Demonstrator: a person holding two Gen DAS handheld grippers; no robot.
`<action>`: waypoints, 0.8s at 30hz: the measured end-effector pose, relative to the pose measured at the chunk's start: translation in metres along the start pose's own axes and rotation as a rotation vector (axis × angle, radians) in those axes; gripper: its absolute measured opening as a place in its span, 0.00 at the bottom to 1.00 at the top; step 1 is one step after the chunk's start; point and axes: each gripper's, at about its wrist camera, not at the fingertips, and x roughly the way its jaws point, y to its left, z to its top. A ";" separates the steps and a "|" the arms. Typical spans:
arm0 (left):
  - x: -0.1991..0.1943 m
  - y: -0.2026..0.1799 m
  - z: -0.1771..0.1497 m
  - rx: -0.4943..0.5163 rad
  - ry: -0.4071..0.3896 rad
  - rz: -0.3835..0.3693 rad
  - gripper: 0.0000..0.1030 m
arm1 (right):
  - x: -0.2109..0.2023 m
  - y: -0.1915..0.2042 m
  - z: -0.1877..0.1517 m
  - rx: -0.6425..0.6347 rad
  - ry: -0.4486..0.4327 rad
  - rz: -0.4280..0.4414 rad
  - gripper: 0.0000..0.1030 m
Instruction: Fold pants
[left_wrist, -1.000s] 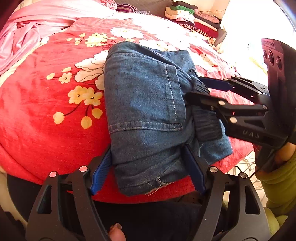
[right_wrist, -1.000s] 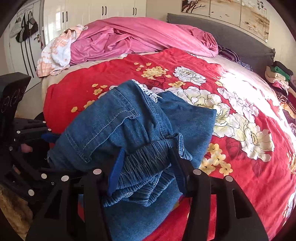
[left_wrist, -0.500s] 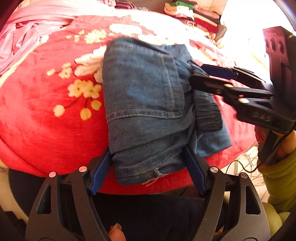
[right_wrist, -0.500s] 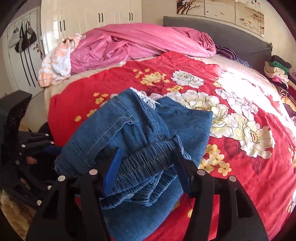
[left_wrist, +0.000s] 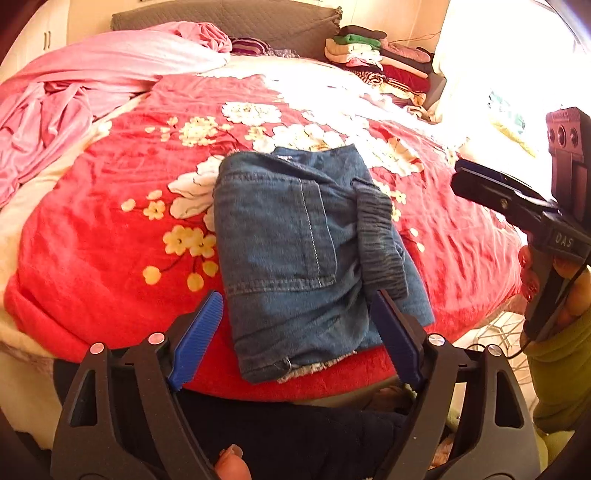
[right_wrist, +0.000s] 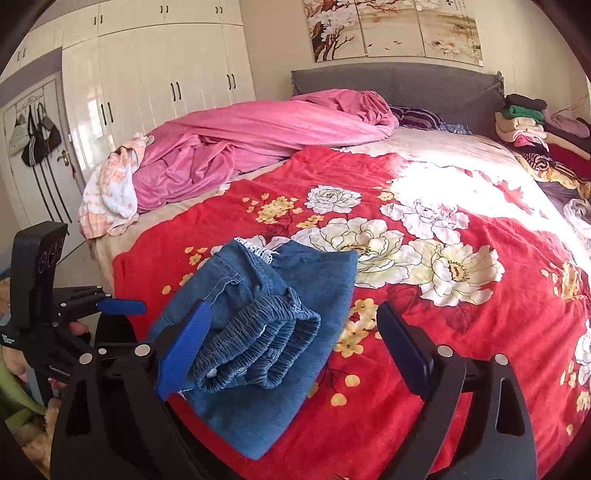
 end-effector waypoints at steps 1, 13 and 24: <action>0.000 0.001 0.002 -0.002 -0.003 0.009 0.76 | 0.000 -0.001 -0.001 0.003 0.003 -0.003 0.90; 0.025 0.021 0.023 -0.047 0.000 0.063 0.84 | 0.026 -0.004 -0.017 0.070 0.088 0.021 0.95; 0.050 0.036 0.027 -0.107 0.008 0.052 0.87 | 0.049 -0.013 -0.030 0.193 0.169 0.075 0.95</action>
